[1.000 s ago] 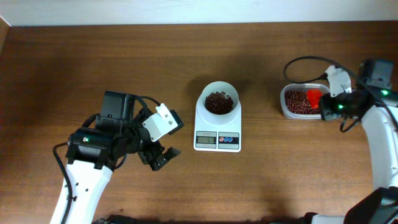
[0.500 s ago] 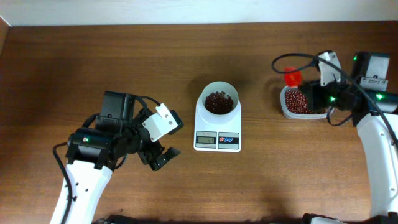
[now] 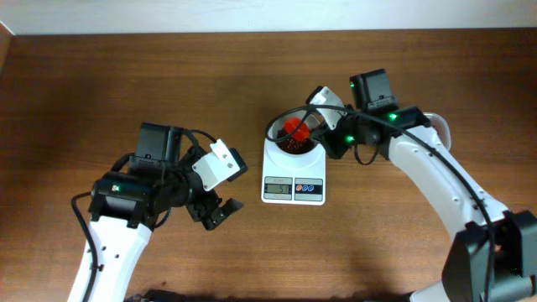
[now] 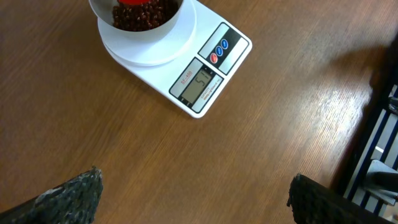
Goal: Scoop and weigh 50g on scale
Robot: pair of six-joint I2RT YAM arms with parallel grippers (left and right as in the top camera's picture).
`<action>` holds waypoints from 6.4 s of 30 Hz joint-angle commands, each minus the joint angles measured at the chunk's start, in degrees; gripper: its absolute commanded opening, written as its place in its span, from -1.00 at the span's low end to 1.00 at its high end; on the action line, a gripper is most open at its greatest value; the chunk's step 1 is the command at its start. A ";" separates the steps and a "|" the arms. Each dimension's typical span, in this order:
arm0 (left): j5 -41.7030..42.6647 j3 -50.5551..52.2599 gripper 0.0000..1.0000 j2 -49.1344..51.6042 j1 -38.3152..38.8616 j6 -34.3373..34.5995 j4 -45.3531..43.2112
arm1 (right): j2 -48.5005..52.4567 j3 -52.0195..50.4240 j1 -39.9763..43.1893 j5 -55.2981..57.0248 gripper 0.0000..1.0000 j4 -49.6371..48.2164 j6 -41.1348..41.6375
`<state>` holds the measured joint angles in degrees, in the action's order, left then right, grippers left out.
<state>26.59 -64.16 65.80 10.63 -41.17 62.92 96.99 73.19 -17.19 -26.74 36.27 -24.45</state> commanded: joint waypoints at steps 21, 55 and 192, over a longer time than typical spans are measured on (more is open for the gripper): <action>0.39 -1.14 0.98 0.00 -0.31 -1.18 -0.07 | 3.78 0.66 -3.04 -0.87 -0.92 -0.81 -0.57; 0.39 -1.14 0.98 0.00 -0.31 -1.16 -0.04 | -0.13 2.91 2.32 -8.61 -0.92 0.92 4.96; 0.39 -1.14 0.98 0.00 -0.31 -1.16 -0.07 | -41.88 -52.94 16.96 8.07 -0.92 -15.69 64.19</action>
<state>26.57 -64.42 65.80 10.63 -41.19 62.94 54.46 21.47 -0.49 -23.55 20.29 36.27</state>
